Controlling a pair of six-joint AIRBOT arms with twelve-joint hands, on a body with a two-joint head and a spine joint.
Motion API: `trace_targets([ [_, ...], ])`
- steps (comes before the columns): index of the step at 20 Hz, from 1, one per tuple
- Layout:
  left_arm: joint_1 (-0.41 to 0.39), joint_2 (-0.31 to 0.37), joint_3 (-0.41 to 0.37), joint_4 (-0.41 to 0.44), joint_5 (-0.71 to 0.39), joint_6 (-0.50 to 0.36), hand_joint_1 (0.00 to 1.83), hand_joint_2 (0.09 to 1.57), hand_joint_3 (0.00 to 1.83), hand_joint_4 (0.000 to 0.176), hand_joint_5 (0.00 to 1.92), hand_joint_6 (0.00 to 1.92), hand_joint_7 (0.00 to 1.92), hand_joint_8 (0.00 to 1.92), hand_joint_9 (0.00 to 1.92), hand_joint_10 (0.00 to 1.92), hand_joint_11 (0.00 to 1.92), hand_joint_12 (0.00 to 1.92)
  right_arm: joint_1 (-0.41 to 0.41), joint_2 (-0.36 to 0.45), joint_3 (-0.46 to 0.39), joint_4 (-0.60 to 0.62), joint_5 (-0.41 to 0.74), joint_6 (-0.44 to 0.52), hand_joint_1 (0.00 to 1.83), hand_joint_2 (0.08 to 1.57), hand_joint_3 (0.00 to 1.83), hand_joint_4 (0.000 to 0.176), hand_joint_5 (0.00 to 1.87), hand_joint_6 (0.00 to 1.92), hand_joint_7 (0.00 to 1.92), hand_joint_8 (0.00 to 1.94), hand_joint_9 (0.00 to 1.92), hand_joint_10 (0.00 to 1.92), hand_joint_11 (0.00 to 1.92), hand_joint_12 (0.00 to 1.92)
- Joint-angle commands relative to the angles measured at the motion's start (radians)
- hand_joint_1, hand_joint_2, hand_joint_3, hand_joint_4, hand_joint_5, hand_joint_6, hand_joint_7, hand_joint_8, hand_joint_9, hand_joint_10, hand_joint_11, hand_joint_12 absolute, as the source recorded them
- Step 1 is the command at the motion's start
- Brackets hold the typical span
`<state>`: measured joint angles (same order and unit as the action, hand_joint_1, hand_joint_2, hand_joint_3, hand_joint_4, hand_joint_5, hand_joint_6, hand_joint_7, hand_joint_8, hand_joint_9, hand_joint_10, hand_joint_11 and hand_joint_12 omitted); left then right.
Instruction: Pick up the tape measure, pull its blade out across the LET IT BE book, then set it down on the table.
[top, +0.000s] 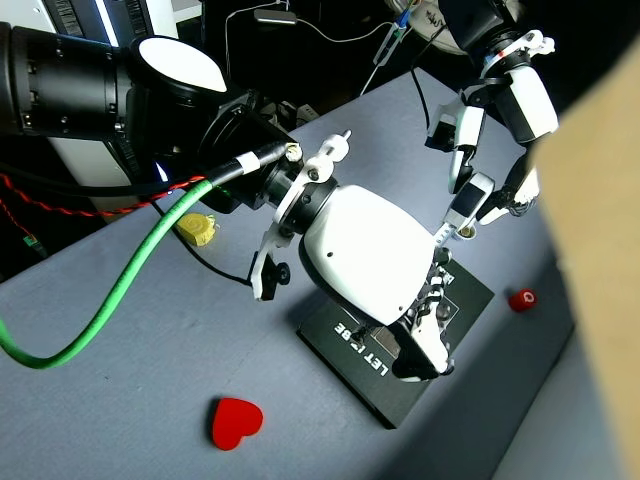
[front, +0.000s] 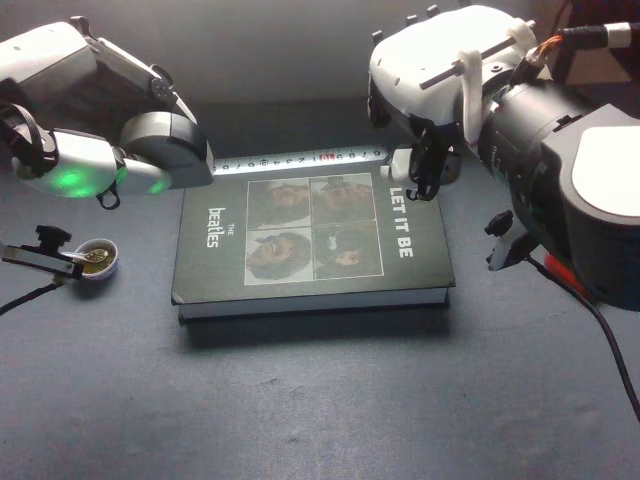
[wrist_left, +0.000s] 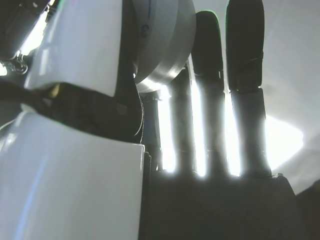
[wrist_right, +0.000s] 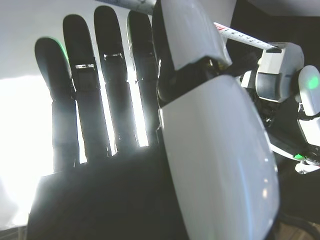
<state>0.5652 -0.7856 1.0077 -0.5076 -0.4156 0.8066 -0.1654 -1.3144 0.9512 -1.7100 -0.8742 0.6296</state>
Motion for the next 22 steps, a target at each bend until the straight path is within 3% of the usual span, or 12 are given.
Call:
trace_targets([
  [1,-0.014,0.000,0.002,0.009,-0.125,-0.015,1.38,1.10,0.00,0.000,1.03,0.69,1.00,0.94,0.94,1.25,0.97,0.87,0.010,0.006,0.000,-0.078,-0.028,-0.004,1.07,1.10,0.00,0.000,0.85,0.00,0.95,0.00,0.71,0.54,0.44,1.34],
  [16,-0.015,0.001,0.000,0.016,-0.129,-0.013,1.38,1.10,0.00,0.000,1.03,0.69,1.00,0.94,0.93,1.26,0.97,0.86,0.022,0.014,-0.006,-0.088,-0.023,-0.004,1.06,1.10,0.00,0.000,0.91,0.02,0.97,0.01,0.73,0.54,0.46,1.34],
  [17,-0.015,0.001,0.000,0.016,-0.130,-0.013,1.38,1.10,0.00,0.000,1.03,0.69,1.00,0.94,0.93,1.26,0.96,0.86,0.023,0.015,-0.007,-0.089,-0.023,-0.004,1.11,1.15,0.00,0.000,0.89,0.90,0.99,0.01,0.74,0.53,0.48,1.32],
  [18,-0.015,0.001,0.000,0.016,-0.131,-0.013,1.38,1.10,0.00,0.000,1.03,0.69,1.00,0.94,0.93,1.26,0.96,0.86,0.025,0.016,-0.007,-0.089,-0.023,-0.004,1.08,1.12,0.00,0.000,0.72,0.63,0.98,0.01,0.74,0.53,0.46,1.35],
  [19,-0.015,0.001,0.000,0.016,-0.133,-0.013,1.38,1.10,0.00,0.000,1.03,0.69,1.00,0.94,0.93,1.26,0.96,0.86,0.026,0.017,-0.007,-0.089,-0.023,-0.004,1.07,1.10,0.00,0.000,0.73,0.41,0.98,0.00,0.73,0.55,0.46,1.35],
  [21,-0.015,0.000,0.000,0.016,-0.134,-0.013,1.38,1.10,0.00,0.000,1.03,0.69,1.00,0.94,0.93,1.26,0.96,0.86,0.028,0.018,-0.007,-0.089,-0.022,-0.004,1.06,1.10,0.00,0.000,0.82,0.20,0.99,0.00,0.71,0.63,0.46,1.37],
  [22,-0.014,0.001,0.000,0.015,-0.134,-0.013,1.38,1.10,0.00,0.000,1.03,0.69,1.00,0.94,0.93,1.26,0.96,0.86,0.028,0.018,-0.007,-0.089,-0.022,-0.004,1.11,1.15,0.00,0.000,0.87,0.93,1.01,0.01,0.71,0.68,0.48,1.40],
])
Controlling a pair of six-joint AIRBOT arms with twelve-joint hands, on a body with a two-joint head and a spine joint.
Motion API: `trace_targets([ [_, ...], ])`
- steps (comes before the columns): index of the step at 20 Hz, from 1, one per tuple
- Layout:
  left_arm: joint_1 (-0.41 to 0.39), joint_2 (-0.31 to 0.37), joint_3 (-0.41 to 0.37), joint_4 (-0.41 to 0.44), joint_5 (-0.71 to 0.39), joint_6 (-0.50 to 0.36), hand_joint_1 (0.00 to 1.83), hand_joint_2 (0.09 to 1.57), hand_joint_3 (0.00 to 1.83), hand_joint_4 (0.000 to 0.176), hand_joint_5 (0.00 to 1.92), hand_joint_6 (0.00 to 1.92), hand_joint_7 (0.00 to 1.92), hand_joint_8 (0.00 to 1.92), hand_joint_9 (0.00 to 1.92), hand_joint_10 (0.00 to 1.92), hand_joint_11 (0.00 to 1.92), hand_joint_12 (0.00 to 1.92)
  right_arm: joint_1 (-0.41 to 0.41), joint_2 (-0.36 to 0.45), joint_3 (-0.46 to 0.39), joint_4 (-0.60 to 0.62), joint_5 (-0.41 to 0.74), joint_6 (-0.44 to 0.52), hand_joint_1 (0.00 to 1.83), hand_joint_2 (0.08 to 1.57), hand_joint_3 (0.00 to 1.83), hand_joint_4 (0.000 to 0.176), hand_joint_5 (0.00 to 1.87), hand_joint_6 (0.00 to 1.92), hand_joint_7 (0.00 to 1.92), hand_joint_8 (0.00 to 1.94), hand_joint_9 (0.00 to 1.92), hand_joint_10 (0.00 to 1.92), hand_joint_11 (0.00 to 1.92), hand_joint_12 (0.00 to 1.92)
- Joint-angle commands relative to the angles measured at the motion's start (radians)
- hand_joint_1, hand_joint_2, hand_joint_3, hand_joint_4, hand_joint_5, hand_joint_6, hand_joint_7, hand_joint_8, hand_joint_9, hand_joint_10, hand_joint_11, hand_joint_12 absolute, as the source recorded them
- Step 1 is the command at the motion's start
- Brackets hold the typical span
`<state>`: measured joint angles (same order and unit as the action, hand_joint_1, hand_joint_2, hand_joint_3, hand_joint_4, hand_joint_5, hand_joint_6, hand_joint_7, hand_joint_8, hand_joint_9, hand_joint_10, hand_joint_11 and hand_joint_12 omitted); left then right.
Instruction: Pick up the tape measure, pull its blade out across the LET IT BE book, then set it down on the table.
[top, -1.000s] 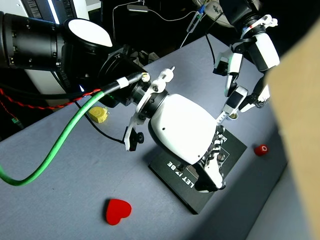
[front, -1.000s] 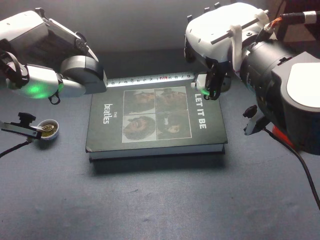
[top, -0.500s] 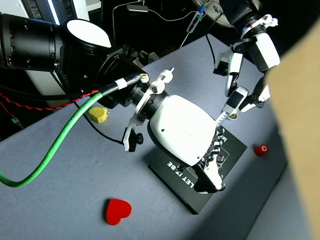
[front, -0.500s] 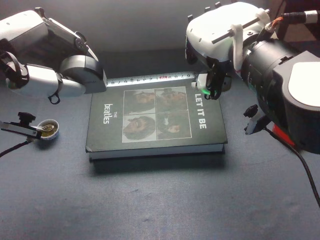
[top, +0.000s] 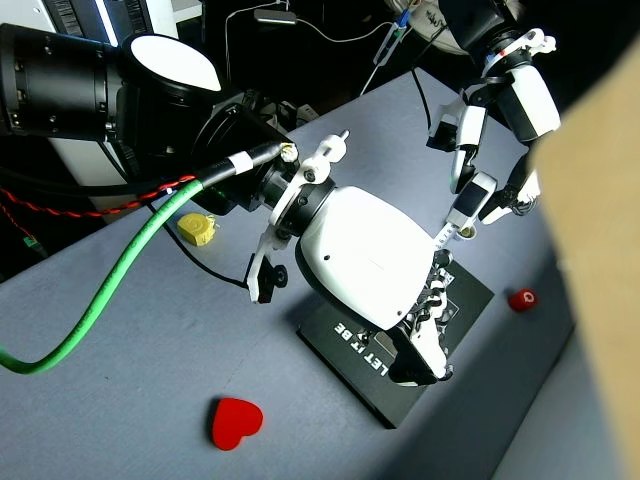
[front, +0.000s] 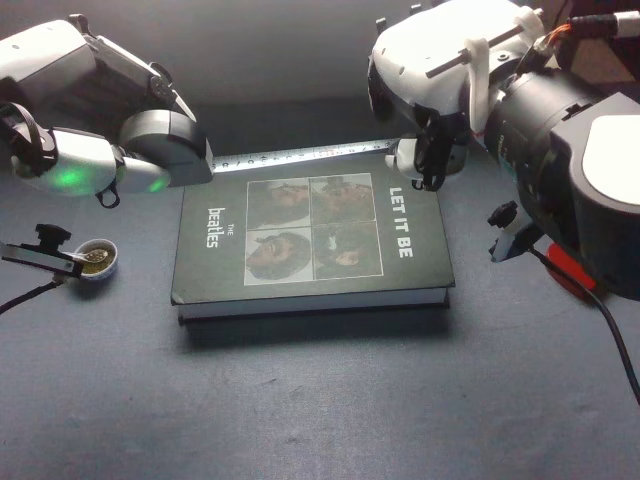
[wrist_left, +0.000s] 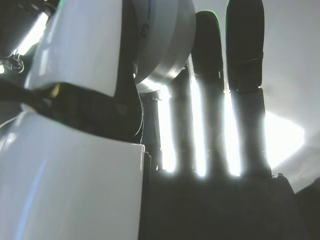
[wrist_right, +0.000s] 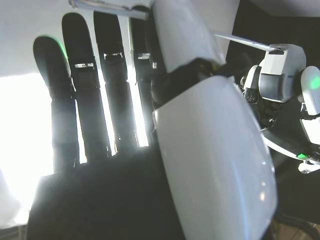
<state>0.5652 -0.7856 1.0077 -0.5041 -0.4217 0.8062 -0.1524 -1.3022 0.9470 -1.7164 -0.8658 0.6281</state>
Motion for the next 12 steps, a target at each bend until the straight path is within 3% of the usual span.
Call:
trace_targets([
  [1,-0.014,0.001,0.000,0.012,-0.127,-0.013,1.38,1.10,0.00,0.000,1.03,0.69,1.00,0.94,0.93,1.26,0.96,0.86,0.014,0.006,-0.003,-0.083,-0.031,-0.002,1.17,1.15,0.01,0.000,0.83,1.16,0.98,0.81,0.74,0.75,0.55,1.42],
  [2,-0.014,0.002,0.000,0.012,-0.128,-0.012,1.38,1.10,0.00,0.000,1.03,0.69,1.00,0.94,0.93,1.26,0.97,0.86,0.014,0.006,-0.003,-0.084,-0.031,-0.002,1.18,1.16,0.00,0.015,0.85,1.20,0.93,1.01,0.76,0.86,0.58,1.48],
  [4,-0.013,0.002,-0.001,0.012,-0.132,-0.012,1.38,1.10,0.00,0.000,1.03,0.70,1.00,0.94,0.93,1.26,0.97,0.86,0.014,0.007,-0.003,-0.086,-0.029,-0.002,1.19,1.15,0.00,0.026,0.88,1.18,0.94,1.05,0.77,1.03,0.64,1.54],
  [12,-0.007,0.005,-0.002,0.009,-0.142,-0.012,1.38,1.10,0.00,0.000,1.03,0.70,1.00,0.93,0.94,1.26,0.96,0.85,0.013,0.009,-0.003,-0.090,-0.028,-0.002,1.20,1.16,0.00,0.000,0.83,1.16,0.96,1.11,0.83,1.10,0.68,1.54],
])
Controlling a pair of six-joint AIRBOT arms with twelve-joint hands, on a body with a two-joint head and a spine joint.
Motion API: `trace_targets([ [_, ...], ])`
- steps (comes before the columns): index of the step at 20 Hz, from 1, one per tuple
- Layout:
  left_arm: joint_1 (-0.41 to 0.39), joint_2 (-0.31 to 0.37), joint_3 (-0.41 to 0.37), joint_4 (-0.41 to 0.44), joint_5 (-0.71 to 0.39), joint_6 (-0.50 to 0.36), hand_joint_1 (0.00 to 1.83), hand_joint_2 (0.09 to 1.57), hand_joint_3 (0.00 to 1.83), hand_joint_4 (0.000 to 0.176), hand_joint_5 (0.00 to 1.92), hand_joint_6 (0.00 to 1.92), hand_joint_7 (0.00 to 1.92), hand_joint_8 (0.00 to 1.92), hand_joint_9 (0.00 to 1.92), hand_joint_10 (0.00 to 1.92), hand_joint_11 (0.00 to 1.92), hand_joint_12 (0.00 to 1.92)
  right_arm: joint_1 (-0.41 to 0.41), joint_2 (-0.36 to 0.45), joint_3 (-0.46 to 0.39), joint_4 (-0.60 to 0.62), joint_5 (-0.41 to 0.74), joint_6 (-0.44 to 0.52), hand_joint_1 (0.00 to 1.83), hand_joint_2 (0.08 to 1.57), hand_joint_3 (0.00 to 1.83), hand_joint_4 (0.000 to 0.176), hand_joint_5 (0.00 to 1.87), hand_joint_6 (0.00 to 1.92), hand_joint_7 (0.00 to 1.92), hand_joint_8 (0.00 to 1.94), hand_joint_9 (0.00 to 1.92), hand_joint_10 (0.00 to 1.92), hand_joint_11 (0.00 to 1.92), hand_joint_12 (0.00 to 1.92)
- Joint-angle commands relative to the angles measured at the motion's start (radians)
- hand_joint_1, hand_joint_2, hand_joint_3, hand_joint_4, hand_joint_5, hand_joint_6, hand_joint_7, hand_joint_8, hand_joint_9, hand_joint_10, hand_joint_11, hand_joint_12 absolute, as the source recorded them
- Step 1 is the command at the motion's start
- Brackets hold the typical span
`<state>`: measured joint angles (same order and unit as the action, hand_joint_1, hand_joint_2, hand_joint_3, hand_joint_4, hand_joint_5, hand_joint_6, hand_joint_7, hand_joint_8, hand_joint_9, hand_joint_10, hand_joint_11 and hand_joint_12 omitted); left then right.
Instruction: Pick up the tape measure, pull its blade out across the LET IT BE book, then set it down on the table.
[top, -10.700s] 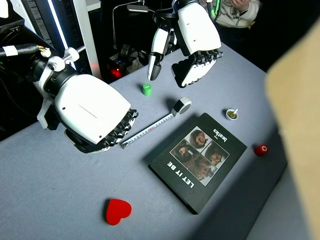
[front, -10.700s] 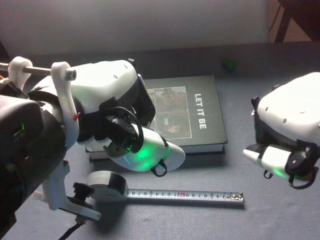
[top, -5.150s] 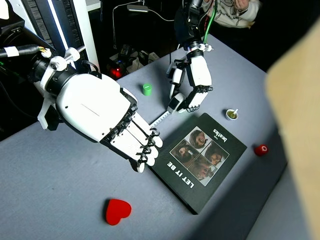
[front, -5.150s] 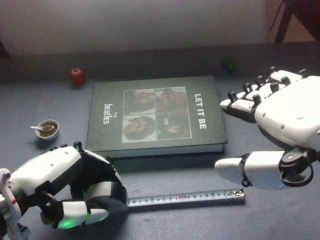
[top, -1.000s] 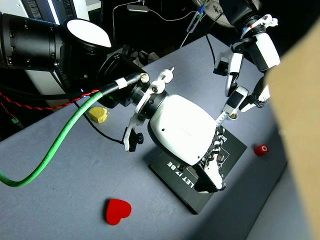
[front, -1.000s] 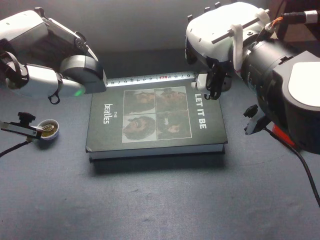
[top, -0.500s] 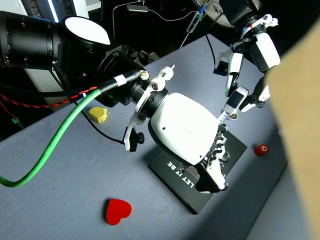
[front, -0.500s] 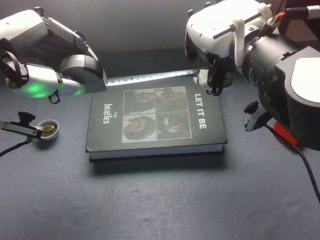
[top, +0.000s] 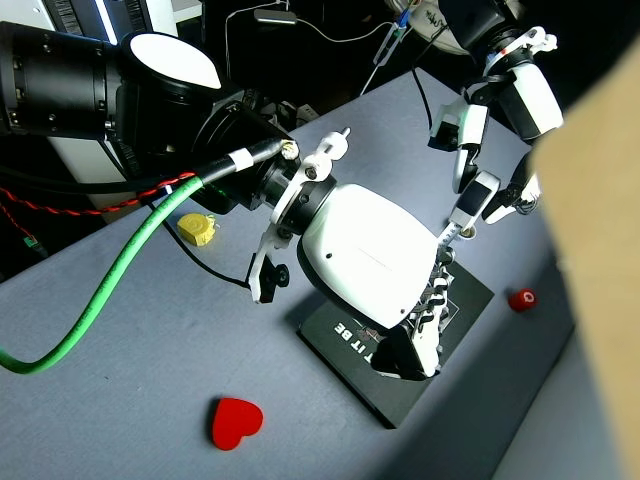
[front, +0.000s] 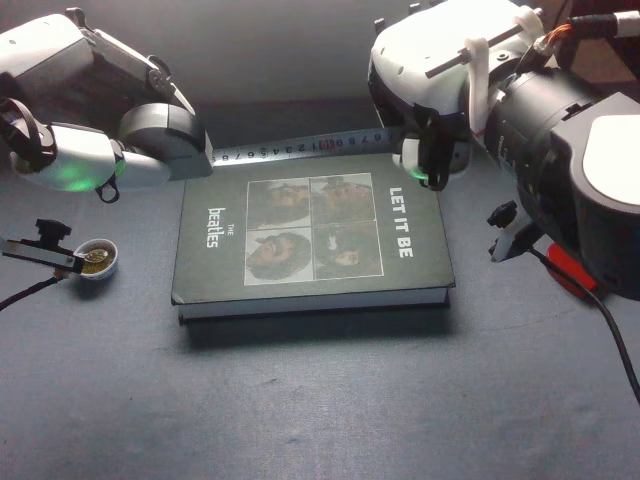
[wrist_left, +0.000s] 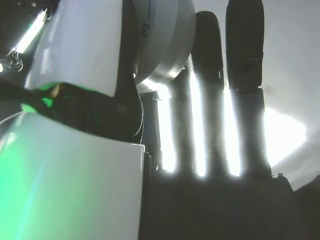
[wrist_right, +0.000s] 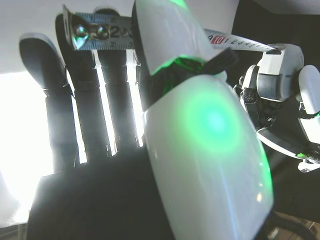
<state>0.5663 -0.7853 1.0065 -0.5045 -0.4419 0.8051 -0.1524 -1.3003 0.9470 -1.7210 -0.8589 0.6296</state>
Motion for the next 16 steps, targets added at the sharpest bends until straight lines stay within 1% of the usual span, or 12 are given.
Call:
trace_targets([
  [1,-0.009,0.005,-0.002,0.009,-0.122,-0.011,1.38,1.10,0.00,0.000,1.03,0.70,1.00,0.93,0.94,1.26,0.96,0.85,0.012,0.009,-0.003,-0.092,-0.035,-0.004,1.20,1.16,0.00,0.000,0.83,1.15,0.97,1.12,0.83,1.10,0.68,1.54],
  [5,-0.008,0.006,-0.005,0.009,-0.123,-0.011,1.38,1.10,0.00,0.000,1.03,0.69,1.00,0.94,0.93,1.26,0.96,0.85,0.011,0.032,-0.018,-0.112,-0.033,-0.003,1.21,1.16,0.00,0.000,0.83,1.14,0.98,1.13,0.84,1.11,0.67,1.54],
  [7,-0.004,0.006,-0.008,0.009,-0.123,-0.011,1.38,1.10,0.00,0.000,1.03,0.69,1.00,0.94,0.93,1.26,0.96,0.85,0.003,0.059,-0.041,-0.137,-0.031,0.001,1.21,1.16,0.00,0.000,0.83,1.13,0.98,1.12,0.84,1.13,0.67,1.55],
  [15,-0.001,0.007,-0.008,0.005,-0.132,-0.011,1.38,1.10,0.00,0.000,1.02,0.69,1.00,0.94,0.93,1.26,0.96,0.85,-0.022,0.120,-0.057,-0.140,-0.015,-0.003,1.21,1.16,0.00,0.000,0.83,1.13,0.98,1.12,0.83,1.13,0.67,1.55],
  [16,-0.001,0.007,-0.008,0.005,-0.132,-0.011,1.38,1.10,0.00,0.000,1.02,0.69,1.00,0.94,0.93,1.26,0.96,0.85,-0.027,0.130,-0.057,-0.139,-0.009,-0.003,1.35,1.16,0.00,0.000,0.80,1.12,0.95,1.05,0.80,1.44,0.67,1.56],
])
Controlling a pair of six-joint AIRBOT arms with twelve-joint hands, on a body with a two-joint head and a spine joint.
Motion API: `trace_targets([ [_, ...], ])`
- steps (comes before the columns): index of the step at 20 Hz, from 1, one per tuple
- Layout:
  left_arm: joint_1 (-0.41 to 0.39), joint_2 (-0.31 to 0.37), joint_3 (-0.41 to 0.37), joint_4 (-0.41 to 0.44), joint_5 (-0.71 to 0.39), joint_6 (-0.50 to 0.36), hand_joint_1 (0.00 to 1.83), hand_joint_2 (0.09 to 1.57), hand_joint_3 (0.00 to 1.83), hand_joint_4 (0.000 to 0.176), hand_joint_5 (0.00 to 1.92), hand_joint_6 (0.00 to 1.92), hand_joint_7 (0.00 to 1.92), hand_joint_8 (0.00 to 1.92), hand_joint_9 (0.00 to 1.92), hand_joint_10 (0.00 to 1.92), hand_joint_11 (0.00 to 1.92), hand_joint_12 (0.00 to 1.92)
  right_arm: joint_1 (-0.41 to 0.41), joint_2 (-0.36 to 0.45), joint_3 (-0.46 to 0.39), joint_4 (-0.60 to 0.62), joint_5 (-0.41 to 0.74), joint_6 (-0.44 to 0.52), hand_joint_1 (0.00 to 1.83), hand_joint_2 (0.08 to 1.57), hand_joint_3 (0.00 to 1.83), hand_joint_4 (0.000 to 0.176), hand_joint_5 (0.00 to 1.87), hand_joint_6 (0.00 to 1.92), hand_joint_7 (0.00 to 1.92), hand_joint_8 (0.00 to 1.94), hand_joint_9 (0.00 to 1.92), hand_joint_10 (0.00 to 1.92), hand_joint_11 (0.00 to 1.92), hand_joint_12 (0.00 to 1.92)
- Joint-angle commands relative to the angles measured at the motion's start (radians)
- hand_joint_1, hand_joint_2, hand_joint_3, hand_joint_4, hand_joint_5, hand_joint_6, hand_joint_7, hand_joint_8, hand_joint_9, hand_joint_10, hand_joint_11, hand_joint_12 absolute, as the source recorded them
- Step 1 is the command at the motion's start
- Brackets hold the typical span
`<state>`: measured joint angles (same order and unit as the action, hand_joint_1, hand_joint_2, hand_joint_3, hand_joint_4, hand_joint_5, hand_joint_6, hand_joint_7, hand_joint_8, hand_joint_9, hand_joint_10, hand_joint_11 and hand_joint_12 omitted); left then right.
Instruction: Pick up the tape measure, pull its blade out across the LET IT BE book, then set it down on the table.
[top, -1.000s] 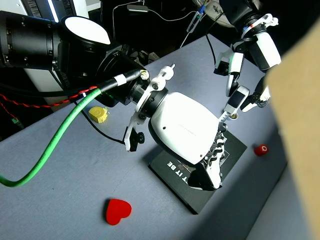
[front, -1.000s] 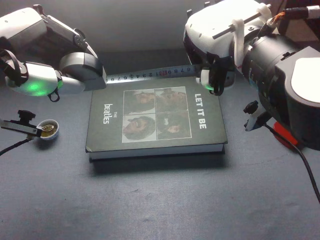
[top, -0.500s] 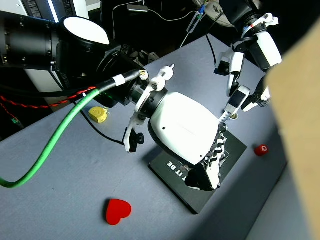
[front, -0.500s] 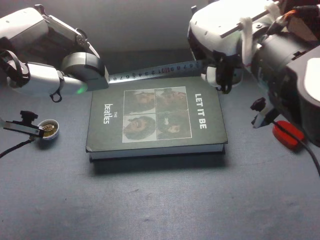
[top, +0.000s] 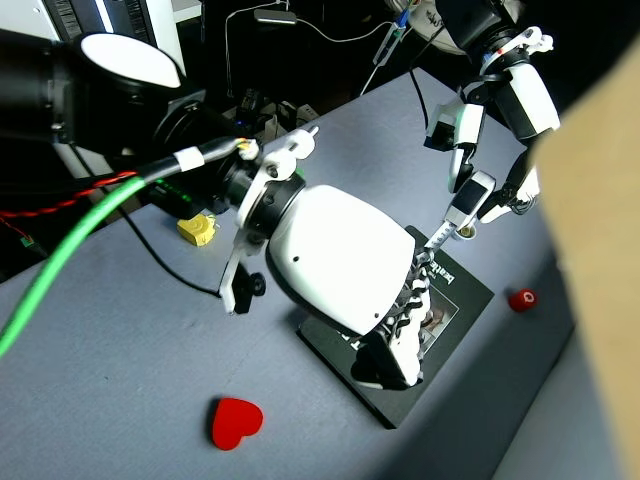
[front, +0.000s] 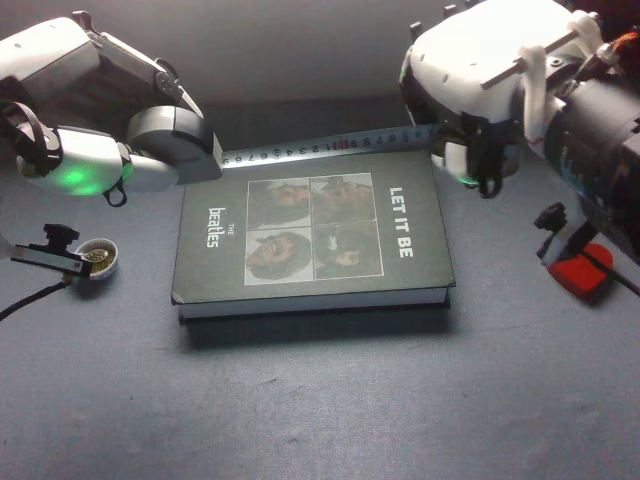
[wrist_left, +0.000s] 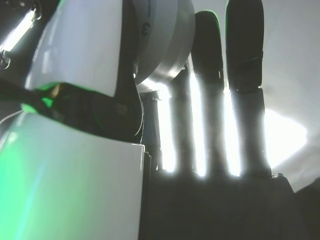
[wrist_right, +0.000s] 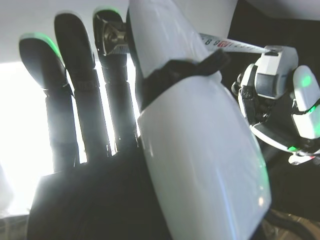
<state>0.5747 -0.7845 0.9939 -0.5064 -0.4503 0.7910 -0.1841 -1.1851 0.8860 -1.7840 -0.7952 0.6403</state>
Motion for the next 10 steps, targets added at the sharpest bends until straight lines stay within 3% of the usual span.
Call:
trace_targets([
  [1,-0.010,0.007,0.004,0.007,-0.124,0.003,1.38,1.10,0.00,0.000,1.02,0.69,1.00,0.95,0.93,1.26,0.96,0.85,0.003,0.022,0.005,-0.076,-0.071,-0.013,1.36,1.16,0.00,0.000,0.80,1.12,0.95,1.05,0.79,1.46,0.67,1.57],
  [2,-0.010,0.007,0.004,0.007,-0.125,0.003,1.38,1.10,0.00,0.000,1.02,0.69,1.00,0.95,0.93,1.26,0.96,0.85,-0.001,0.031,0.005,-0.076,-0.065,-0.013,1.24,1.16,0.00,0.000,0.82,1.13,0.97,1.11,0.79,1.26,0.65,1.57],
  [3,-0.010,0.007,0.004,0.007,-0.126,0.003,1.38,1.10,0.00,0.000,1.02,0.69,1.00,0.95,0.93,1.26,0.96,0.85,-0.003,0.041,0.005,-0.076,-0.058,-0.012,1.22,1.16,0.00,0.000,0.82,1.14,0.98,1.12,0.79,1.20,0.64,1.57],
  [10,-0.009,0.008,0.001,0.007,-0.130,0.003,1.38,1.10,0.00,0.000,1.04,0.69,1.00,0.94,0.93,1.26,0.97,0.86,-0.002,0.101,0.005,-0.051,-0.011,-0.007,1.21,1.16,0.00,0.000,0.81,1.14,0.98,1.13,0.82,1.16,0.67,1.57],
])
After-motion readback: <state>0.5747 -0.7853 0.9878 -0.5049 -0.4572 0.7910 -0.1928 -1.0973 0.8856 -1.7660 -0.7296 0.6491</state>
